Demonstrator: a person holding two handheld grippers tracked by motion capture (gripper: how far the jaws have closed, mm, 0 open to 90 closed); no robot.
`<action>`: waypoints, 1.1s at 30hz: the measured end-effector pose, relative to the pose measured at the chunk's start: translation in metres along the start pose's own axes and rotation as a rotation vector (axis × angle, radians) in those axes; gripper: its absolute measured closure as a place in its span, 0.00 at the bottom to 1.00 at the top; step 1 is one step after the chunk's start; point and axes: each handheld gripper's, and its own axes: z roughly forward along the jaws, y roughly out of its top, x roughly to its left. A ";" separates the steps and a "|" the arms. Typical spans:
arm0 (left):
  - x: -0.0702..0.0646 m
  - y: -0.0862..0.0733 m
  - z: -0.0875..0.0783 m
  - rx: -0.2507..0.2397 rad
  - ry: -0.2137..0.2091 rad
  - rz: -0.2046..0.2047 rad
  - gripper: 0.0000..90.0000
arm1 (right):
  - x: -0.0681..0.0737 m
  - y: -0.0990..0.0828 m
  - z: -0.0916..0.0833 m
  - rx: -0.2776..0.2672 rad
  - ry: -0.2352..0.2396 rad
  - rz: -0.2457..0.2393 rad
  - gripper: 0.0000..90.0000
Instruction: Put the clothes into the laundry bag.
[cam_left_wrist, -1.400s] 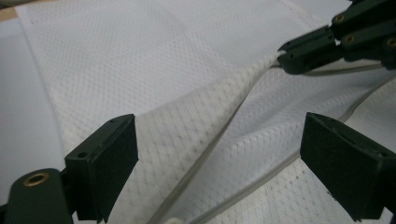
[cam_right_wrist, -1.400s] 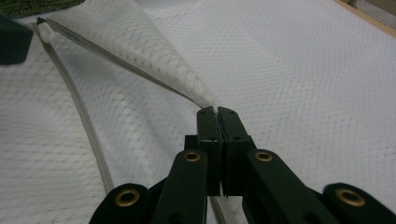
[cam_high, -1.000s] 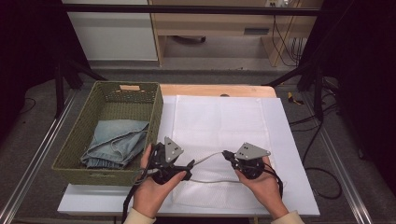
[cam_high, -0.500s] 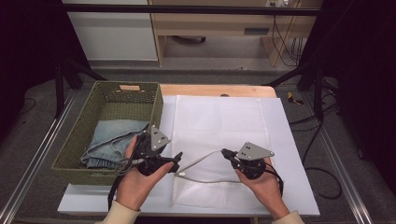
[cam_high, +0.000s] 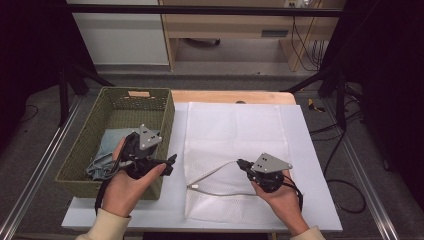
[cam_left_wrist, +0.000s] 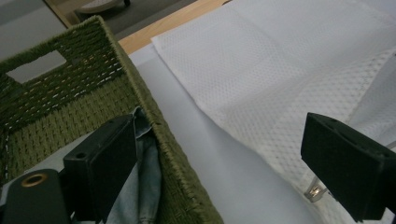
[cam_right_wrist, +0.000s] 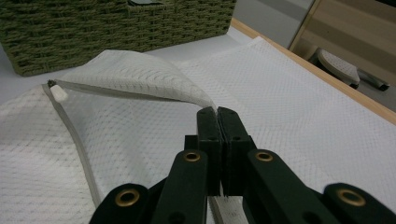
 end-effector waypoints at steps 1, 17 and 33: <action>0.003 -0.001 0.001 0.011 0.008 0.004 0.12 | 0.001 0.000 0.000 0.003 -0.007 -0.007 0.99; 0.052 0.003 -0.011 0.073 0.091 -0.004 0.11 | 0.010 0.002 0.002 0.045 -0.068 -0.102 0.99; 0.081 -0.007 0.030 0.215 0.074 0.003 0.10 | 0.010 -0.004 0.008 0.080 -0.048 -0.107 0.99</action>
